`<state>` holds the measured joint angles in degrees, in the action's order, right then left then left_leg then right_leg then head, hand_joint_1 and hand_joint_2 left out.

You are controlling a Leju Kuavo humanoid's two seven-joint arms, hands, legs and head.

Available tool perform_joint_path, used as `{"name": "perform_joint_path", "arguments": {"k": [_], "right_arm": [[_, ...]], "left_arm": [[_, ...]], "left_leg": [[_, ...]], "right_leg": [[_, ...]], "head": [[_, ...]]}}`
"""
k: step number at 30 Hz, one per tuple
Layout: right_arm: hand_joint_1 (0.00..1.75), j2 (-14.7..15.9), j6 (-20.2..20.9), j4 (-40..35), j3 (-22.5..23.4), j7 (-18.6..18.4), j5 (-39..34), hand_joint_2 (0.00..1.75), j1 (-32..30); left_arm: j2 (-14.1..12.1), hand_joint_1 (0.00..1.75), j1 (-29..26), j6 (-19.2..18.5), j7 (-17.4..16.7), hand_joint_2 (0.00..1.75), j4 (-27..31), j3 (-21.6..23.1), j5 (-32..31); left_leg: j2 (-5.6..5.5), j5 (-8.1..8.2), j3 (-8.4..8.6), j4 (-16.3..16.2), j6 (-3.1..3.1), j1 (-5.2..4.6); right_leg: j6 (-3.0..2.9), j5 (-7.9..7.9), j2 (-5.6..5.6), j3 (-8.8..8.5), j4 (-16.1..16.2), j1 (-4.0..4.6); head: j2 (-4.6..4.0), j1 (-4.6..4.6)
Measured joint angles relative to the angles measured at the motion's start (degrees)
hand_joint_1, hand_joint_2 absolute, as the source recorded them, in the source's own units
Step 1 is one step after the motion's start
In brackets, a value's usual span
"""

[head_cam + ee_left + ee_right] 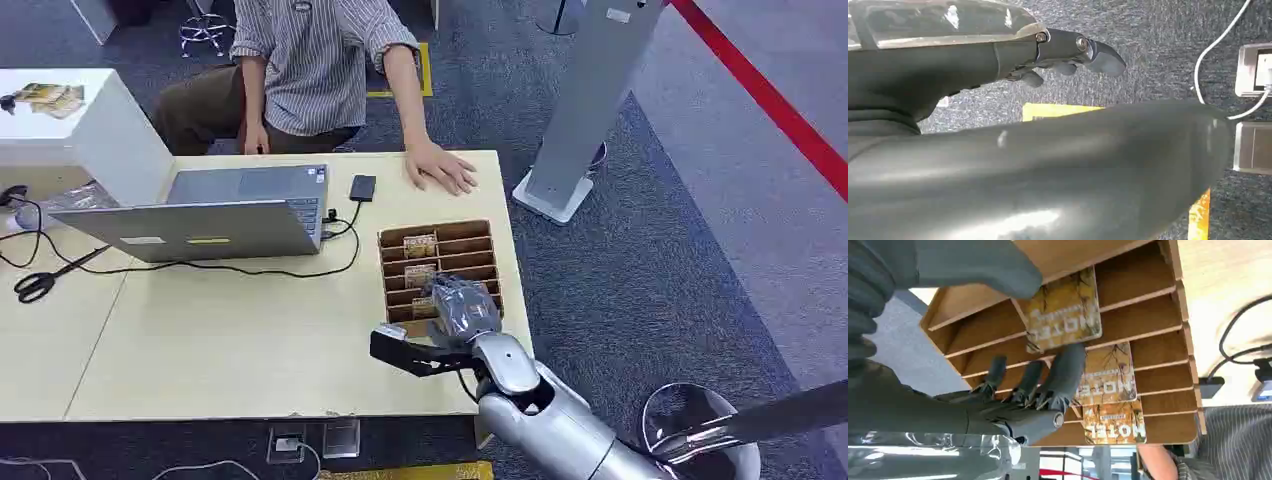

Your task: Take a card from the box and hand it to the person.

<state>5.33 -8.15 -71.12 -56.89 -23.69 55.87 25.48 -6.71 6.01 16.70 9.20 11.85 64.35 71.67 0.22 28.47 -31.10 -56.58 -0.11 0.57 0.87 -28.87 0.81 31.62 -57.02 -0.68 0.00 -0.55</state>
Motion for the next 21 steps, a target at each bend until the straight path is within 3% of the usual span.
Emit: {"name": "perform_joint_path", "arguments": {"k": [2,10,11,13,15,17,21], "right_arm": [[0.72,0.02,-0.07,0.0,0.02,-0.17,-0.02,1.75,-0.06],[0.8,0.04,-0.09,-0.04,0.48,-0.31,-0.09,1.75,-0.06],[0.86,0.04,-0.09,-0.04,0.5,-0.31,-0.15,1.75,-0.06],[1.31,0.04,-0.09,-0.04,0.59,-0.31,-0.2,1.75,-0.06],[1.34,0.02,-0.09,-0.04,0.83,-0.31,-0.24,1.75,-0.06],[1.54,0.04,-0.07,-0.04,0.92,-0.33,-0.24,1.75,-0.06],[1.73,0.02,-0.04,-0.04,0.94,-0.31,-0.35,1.75,-0.07]], "left_arm": [[0.0,0.0,-0.01,0.0,-0.09,0.0,0.0,0.0,0.0],[0.0,0.0,-0.03,-0.04,-0.13,0.0,0.0,0.02,0.0],[0.0,0.0,-0.03,-0.04,-0.13,0.0,0.0,0.02,0.0],[0.0,0.0,-0.03,-0.04,-0.11,0.0,0.0,0.02,0.0],[0.02,0.0,-0.03,-0.04,-0.11,0.0,0.0,0.02,0.0],[0.0,0.0,-0.03,-0.04,-0.11,0.0,0.0,0.02,0.0],[0.0,0.0,-0.03,-0.04,-0.13,0.0,0.0,0.02,0.0]], "left_leg": [[0.0,0.0,-0.01,0.0,0.0,0.0],[0.0,0.0,-0.01,0.0,0.0,0.0],[0.0,0.0,-0.01,0.0,0.0,0.0],[0.0,0.0,-0.01,0.0,0.0,0.0],[0.0,0.0,-0.01,0.0,0.0,0.0],[0.0,0.0,-0.01,0.0,0.0,0.0],[0.0,0.0,-0.01,0.0,0.0,0.0]], "right_leg": [[0.0,0.0,0.0,0.01,0.0,0.0],[0.0,0.0,0.0,0.01,0.0,0.0],[0.0,0.0,0.0,0.01,0.0,0.0],[0.0,0.0,0.0,0.01,0.0,0.0],[0.0,0.0,0.0,0.01,0.0,0.0],[0.0,0.0,0.0,0.01,0.0,0.0],[0.0,0.0,0.0,0.01,0.0,0.0]], "head": [[0.0,0.02],[0.0,0.0],[0.0,0.0],[0.0,-0.02],[0.0,0.0],[0.0,0.0],[0.02,0.02]]}}
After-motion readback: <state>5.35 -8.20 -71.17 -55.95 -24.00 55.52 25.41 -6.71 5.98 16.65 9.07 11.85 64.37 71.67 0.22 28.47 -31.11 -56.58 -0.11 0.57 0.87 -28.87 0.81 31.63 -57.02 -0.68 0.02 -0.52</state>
